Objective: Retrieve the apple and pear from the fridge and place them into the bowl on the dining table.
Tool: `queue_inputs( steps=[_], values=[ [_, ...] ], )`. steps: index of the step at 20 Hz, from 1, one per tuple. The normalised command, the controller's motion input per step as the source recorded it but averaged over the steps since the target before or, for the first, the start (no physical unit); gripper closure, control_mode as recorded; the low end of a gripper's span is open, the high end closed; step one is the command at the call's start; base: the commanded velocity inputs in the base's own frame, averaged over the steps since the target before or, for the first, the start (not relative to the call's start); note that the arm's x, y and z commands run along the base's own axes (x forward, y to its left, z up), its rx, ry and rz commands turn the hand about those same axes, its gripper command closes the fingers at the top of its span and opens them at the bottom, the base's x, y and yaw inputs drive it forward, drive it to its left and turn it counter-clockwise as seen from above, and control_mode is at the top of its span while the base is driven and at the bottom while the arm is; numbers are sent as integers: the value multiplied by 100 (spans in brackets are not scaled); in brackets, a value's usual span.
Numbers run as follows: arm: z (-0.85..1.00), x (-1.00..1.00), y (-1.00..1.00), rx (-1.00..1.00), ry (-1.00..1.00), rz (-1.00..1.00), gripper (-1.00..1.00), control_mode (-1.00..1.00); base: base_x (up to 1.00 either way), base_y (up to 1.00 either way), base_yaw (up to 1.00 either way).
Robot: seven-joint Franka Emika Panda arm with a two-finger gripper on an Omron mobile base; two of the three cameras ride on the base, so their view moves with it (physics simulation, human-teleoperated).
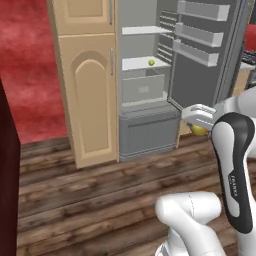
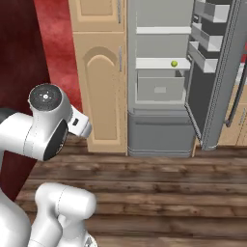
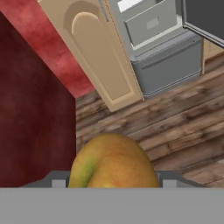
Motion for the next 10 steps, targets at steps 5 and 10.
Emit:
queue_inputs(
  steps=[5,10],
  values=[
    [0,0,0,0,0,0,100,100,-89,0,-1],
    [0,0,0,0,0,0,100,100,-95,-9,-3]
  ],
)
